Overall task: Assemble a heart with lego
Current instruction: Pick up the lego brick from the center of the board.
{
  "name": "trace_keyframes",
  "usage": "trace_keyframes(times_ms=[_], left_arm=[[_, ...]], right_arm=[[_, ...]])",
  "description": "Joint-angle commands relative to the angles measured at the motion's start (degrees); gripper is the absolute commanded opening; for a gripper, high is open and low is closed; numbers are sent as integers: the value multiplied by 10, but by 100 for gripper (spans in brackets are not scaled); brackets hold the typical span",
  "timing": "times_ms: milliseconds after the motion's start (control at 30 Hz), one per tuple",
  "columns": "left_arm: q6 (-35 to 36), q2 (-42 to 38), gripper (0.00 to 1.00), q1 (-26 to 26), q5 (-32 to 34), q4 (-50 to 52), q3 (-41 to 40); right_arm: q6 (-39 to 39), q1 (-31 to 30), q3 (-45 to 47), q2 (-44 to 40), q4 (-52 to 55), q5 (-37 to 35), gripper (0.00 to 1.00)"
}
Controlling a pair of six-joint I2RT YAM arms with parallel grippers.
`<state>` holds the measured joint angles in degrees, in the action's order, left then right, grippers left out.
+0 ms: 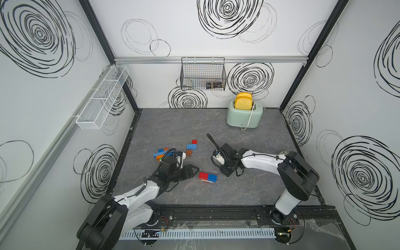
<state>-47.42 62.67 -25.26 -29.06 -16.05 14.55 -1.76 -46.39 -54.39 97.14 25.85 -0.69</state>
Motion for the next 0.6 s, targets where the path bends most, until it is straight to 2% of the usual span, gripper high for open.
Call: trace_keyframes(times_ms=[0, 133, 400, 467, 567], left_arm=[[-6, -3, 65, -3, 9, -25, 11], [-7, 2, 65, -2, 8, -33, 8], [-8, -3, 65, -1, 6, -33, 2], [-7, -4, 65, -2, 3, -35, 1], [-4, -1, 66, -3, 0, -35, 2]], right_arm=[[-12, -8, -21, 11, 37, -2, 49], [-18, -8, -35, 21, 53, -2, 48], [-21, -8, -48, 31, 58, -5, 39], [-22, -8, -49, 31, 60, -7, 40], [-24, -8, -54, 30, 61, -10, 46]])
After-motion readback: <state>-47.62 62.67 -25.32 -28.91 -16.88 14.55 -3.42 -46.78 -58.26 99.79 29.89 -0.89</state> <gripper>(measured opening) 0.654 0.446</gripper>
